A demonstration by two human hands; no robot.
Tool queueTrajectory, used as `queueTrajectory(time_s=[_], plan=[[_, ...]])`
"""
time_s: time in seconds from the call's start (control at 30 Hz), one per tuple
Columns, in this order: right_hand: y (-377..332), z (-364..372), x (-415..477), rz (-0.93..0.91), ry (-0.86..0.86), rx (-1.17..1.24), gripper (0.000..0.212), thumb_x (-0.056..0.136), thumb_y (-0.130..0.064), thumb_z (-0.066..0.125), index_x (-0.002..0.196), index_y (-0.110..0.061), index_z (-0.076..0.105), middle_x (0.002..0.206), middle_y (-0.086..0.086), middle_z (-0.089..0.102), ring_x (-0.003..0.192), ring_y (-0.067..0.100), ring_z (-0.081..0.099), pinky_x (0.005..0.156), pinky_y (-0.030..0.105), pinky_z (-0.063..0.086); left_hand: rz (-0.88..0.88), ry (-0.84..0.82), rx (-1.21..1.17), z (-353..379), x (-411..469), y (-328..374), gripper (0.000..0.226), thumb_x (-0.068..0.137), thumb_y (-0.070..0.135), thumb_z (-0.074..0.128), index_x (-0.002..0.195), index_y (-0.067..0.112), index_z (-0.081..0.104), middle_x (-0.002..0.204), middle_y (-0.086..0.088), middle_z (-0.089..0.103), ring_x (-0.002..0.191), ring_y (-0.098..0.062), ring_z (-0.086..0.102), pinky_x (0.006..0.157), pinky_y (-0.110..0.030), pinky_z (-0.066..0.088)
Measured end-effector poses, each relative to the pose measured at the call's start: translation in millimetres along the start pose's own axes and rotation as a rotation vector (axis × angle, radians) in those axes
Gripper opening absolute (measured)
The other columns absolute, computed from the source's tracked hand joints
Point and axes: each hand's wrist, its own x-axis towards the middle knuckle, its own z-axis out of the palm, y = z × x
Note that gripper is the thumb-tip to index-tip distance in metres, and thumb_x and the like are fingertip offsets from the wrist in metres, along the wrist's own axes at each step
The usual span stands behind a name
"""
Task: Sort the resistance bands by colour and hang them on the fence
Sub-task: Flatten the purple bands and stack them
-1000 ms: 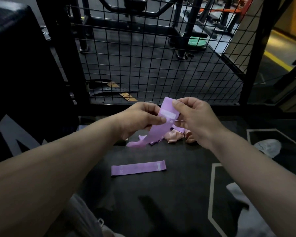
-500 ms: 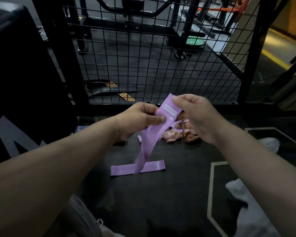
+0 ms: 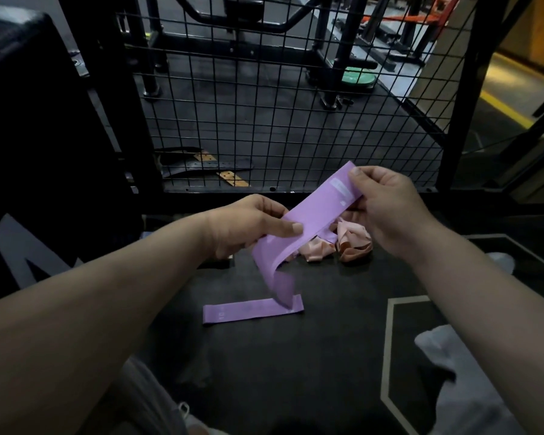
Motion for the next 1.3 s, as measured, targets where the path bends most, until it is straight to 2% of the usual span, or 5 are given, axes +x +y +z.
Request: queueTrajectory(time_s=[0.47, 0.87, 1.03, 1.17, 1.3], plan=[[20, -59, 10, 0.081, 0.267, -0.045, 0.018, 0.104, -0.025, 0.049, 0.113, -0.013, 0.058, 0.104, 0.009, 0.066, 0.087, 0.018, 0.068, 0.061, 0.027, 0.057, -0.24, 0.255, 0.318, -23, -1, -15, 0.026, 0.076, 0.028, 0.084, 0.084, 0.007, 0.07, 0.081, -0.01, 0.065, 0.064, -0.023, 0.058, 0.051, -0.028, 0.05], [111, -39, 25, 0.344, 0.145, -0.061, 0.015, 0.103, -0.012, 0.05, 0.113, -0.005, 0.057, 0.114, 0.02, 0.062, 0.091, 0.033, 0.066, 0.057, 0.031, 0.06, -0.29, 0.737, 0.076, -46, -1, -65, 0.023, 0.084, -0.003, 0.073, 0.105, -0.007, 0.065, 0.081, -0.02, 0.066, 0.056, -0.021, 0.061, 0.039, -0.022, 0.049], [175, -17, 48, 0.411, 0.091, -0.155, 0.011, 0.101, -0.016, 0.054, 0.11, -0.013, 0.06, 0.101, 0.012, 0.062, 0.068, 0.018, 0.062, 0.042, 0.02, 0.051, -0.455, 0.795, 0.06, -73, 14, -100, 0.026, 0.086, 0.004, 0.071, 0.108, -0.005, 0.061, 0.085, -0.021, 0.061, 0.076, -0.029, 0.06, 0.082, -0.041, 0.055], [212, -7, 68, 0.468, 0.066, -0.246, 0.012, 0.101, -0.016, 0.055, 0.112, -0.017, 0.059, 0.085, 0.004, 0.062, 0.064, 0.013, 0.062, 0.04, 0.019, 0.046, -0.584, 0.847, 0.16, -83, 28, -137, 0.019, 0.085, -0.005, 0.067, 0.074, 0.005, 0.055, 0.064, -0.014, 0.054, 0.037, -0.017, 0.051, 0.042, -0.024, 0.046], [244, -4, 83, 0.469, 0.016, -0.353, 0.012, 0.098, -0.018, 0.06, 0.109, -0.016, 0.063, 0.088, 0.004, 0.065, 0.063, 0.013, 0.06, 0.048, 0.023, 0.043, -0.692, 0.838, 0.061, -86, 38, -188, 0.026, 0.091, -0.003, 0.06, 0.071, 0.01, 0.05, 0.071, -0.012, 0.052, 0.052, -0.019, 0.048, 0.032, -0.014, 0.037]])
